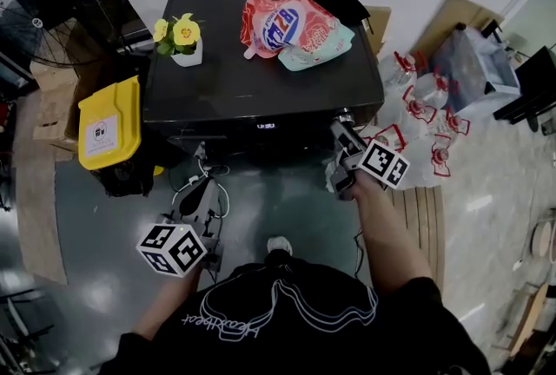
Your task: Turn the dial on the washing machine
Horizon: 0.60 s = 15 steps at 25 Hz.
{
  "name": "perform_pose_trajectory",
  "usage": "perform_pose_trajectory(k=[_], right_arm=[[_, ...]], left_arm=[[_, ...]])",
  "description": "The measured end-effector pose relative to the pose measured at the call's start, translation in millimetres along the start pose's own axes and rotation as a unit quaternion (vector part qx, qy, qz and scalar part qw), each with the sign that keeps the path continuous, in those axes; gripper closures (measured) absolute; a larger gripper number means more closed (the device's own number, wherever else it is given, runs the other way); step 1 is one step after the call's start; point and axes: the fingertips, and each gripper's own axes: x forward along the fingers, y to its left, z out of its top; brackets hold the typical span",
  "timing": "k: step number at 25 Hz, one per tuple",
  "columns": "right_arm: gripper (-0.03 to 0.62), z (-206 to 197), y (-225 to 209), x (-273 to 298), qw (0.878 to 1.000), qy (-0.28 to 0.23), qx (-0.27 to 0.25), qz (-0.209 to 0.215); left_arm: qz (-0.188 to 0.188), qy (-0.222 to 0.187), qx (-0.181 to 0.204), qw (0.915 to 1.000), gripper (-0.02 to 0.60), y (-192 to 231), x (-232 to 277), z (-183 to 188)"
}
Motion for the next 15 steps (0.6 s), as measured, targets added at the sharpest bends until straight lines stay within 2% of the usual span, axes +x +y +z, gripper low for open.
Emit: perform_pose_trajectory(k=[8,15], right_arm=[[0.312,0.3,-0.6,-0.3,0.999,-0.006,0.042,0.018],[0.312,-0.1,-6.0,-0.8,0.987,-0.014,0.152,0.056]], left_arm=[[-0.001,0.004,-0.01,0.9999,0.577,1.2,-1.1,-9.4],[0.004,0.005,-0.01,0.9999,0.577,3.3,-4.7,-11.2]])
